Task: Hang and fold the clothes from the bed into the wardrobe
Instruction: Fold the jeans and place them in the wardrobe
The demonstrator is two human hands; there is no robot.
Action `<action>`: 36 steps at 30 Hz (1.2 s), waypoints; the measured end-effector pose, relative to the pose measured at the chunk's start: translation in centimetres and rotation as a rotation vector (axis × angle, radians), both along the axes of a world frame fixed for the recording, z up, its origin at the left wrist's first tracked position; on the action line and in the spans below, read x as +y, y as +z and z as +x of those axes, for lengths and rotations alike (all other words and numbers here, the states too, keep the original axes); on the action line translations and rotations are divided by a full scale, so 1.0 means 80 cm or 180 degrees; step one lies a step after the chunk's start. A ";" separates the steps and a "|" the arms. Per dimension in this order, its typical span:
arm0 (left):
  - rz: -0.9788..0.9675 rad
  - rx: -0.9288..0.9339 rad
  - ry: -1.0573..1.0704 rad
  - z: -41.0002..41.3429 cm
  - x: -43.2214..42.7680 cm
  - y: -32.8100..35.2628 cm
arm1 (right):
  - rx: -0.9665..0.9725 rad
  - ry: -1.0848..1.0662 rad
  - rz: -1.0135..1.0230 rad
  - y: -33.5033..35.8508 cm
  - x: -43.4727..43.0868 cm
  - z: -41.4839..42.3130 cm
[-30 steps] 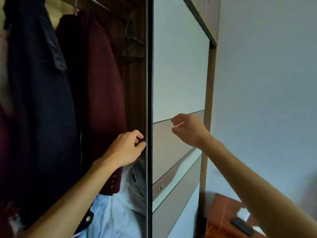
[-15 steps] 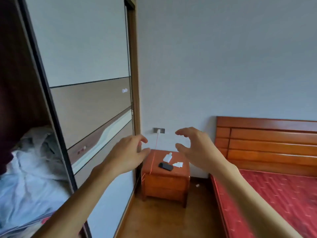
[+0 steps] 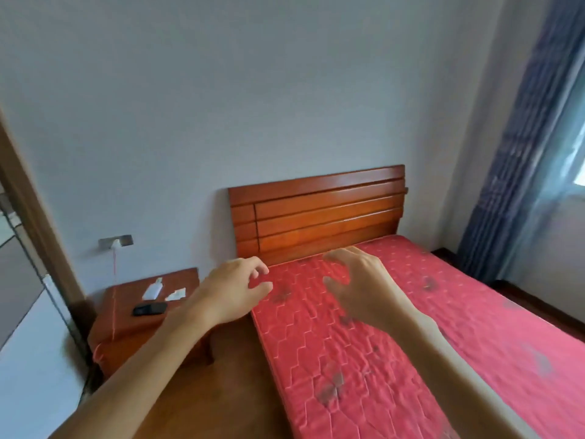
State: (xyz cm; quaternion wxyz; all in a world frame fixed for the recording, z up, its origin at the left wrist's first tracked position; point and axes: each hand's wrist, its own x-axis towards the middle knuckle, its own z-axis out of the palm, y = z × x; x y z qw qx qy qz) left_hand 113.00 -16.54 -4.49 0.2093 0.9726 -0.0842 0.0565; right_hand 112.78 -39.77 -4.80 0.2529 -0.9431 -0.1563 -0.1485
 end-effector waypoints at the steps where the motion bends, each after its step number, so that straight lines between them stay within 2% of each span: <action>1: 0.0010 0.0015 -0.0149 0.011 -0.024 -0.001 | 0.0039 -0.0152 -0.0005 -0.005 -0.025 -0.002; 11: -0.0063 0.0270 -0.1579 0.112 -0.270 -0.035 | 0.0199 -0.1590 -0.0001 -0.047 -0.250 -0.014; 22: -0.0243 0.0783 -0.2857 0.190 -0.480 -0.094 | 0.0438 -0.2742 0.0330 -0.108 -0.392 -0.030; 27: -0.0172 0.1176 -0.3262 0.186 -0.561 -0.164 | 0.0723 -0.3153 0.0430 -0.166 -0.435 -0.068; 36: 0.0374 0.1746 -0.3694 0.131 -0.675 -0.297 | 0.1466 -0.3742 0.1014 -0.294 -0.502 -0.156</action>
